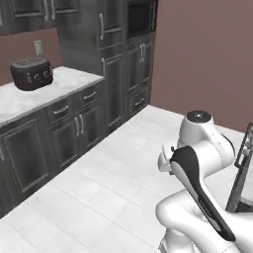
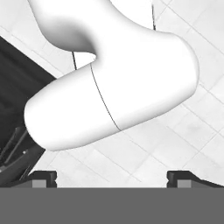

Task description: Place the cold items (lime and tomato) from the fridge in one tupperware on the dining counter. Place the warm items (hot dog and kebab skewer) in the stove area in another tupperware.

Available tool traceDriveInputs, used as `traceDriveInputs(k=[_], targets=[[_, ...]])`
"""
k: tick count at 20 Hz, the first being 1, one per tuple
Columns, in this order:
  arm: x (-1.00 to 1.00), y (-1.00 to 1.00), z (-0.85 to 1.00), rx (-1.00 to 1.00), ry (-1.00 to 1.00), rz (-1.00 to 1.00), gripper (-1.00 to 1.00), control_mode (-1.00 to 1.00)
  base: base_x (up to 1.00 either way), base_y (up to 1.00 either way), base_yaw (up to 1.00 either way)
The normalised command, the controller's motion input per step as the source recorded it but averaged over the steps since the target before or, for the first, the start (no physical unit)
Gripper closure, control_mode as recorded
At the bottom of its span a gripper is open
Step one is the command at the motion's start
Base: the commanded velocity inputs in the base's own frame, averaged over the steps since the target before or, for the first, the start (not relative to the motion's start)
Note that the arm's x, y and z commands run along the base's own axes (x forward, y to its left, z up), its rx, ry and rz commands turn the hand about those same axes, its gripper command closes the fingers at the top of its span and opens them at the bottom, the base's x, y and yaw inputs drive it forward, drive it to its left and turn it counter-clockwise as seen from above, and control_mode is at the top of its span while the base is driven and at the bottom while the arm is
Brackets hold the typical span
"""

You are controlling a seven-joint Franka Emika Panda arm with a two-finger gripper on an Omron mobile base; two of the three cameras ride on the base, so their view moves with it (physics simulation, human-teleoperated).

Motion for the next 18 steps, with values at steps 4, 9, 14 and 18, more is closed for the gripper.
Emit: traceDriveInputs(k=[4, 9, 14, 18], targets=[[0.00, 0.00, 0.00, 0.00, 0.00, 0.00, -1.00, 1.00, 0.83, 0.53, -0.59], [0.00, 0.00, 0.00, 0.00, 0.00, 0.00, -1.00, 1.00, 0.84, 0.48, -0.61], [0.00, 0.00, 0.00, 0.00, 0.00, 0.00, -1.00, 1.00, 0.91, 0.47, -0.57], [0.00, 0.00, 0.00, 0.00, 0.00, 0.00, -1.00, 1.00, 0.99, 0.52, -0.46]])
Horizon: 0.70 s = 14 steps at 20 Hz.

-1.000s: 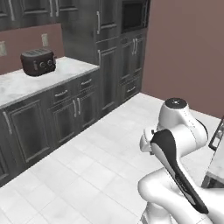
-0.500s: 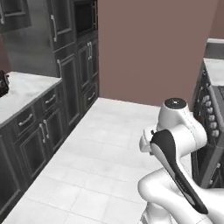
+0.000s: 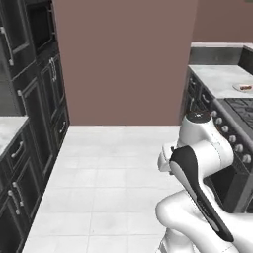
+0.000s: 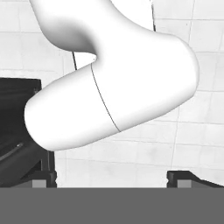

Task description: Place the cold items (lime and tomato) from the fridge in one tupperware on the dining counter. Place the warm items (hot dog and kebab skewer) in the stove area in another tupperware.

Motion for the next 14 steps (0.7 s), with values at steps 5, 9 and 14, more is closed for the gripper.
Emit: traceDriveInputs(k=[5, 9, 14], targets=[[0.00, 0.00, 0.00, 0.00, 0.00, 0.00, -1.00, 1.00, 0.83, 0.49, -0.49], [0.00, 0.00, 0.00, 0.00, 0.00, 0.00, -1.00, 1.00, 0.64, 0.37, -0.55], [0.00, 0.00, 0.00, 0.00, 0.00, 0.00, -1.00, 1.00, 0.55, 0.37, -0.58]])
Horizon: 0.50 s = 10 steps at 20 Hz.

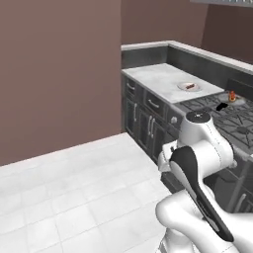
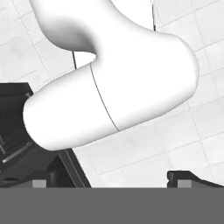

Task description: Place the cold items (lime and tomato) from the fridge in one tupperware on the dining counter. Place the warm items (hot dog and kebab skewer) in the stove area in another tupperware.

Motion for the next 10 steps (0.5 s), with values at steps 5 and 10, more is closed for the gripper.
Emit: traceDriveInputs(k=[5, 10], targets=[[0.00, 0.00, 0.00, 0.00, 0.00, 0.00, -1.00, 1.00, 0.62, 0.59, -0.60], [0.00, 0.00, 0.00, 0.00, 0.00, 0.00, -1.00, 1.00, 0.58, 0.69, -0.60]])
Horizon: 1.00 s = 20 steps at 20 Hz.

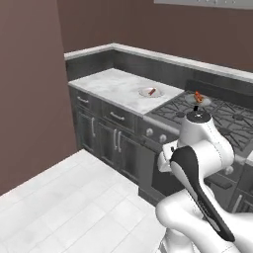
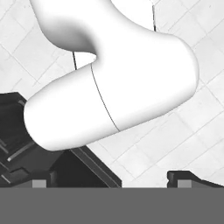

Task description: Place the cold items (lime and tomato) from the fridge in one tupperware on the dining counter. Place the warm items (hot dog and kebab skewer) in the stove area in another tupperware.

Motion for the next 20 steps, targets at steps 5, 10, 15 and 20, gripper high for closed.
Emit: traceDriveInputs(k=[5, 10, 15, 20], targets=[[0.00, 0.00, 0.00, 0.00, 0.00, 0.00, -1.00, 1.00, 0.43, 0.72, -0.64], [0.00, 0.00, 0.00, 0.00, 0.00, 0.00, -1.00, 1.00, 0.31, 0.76, -0.61], [0.00, 0.00, 0.00, 0.00, 0.00, 0.00, -1.00, 1.00, 0.21, 0.84, -0.53], [0.00, 0.00, 0.00, 0.00, 0.00, 0.00, -1.00, 1.00, 0.27, 0.91, -0.40]])
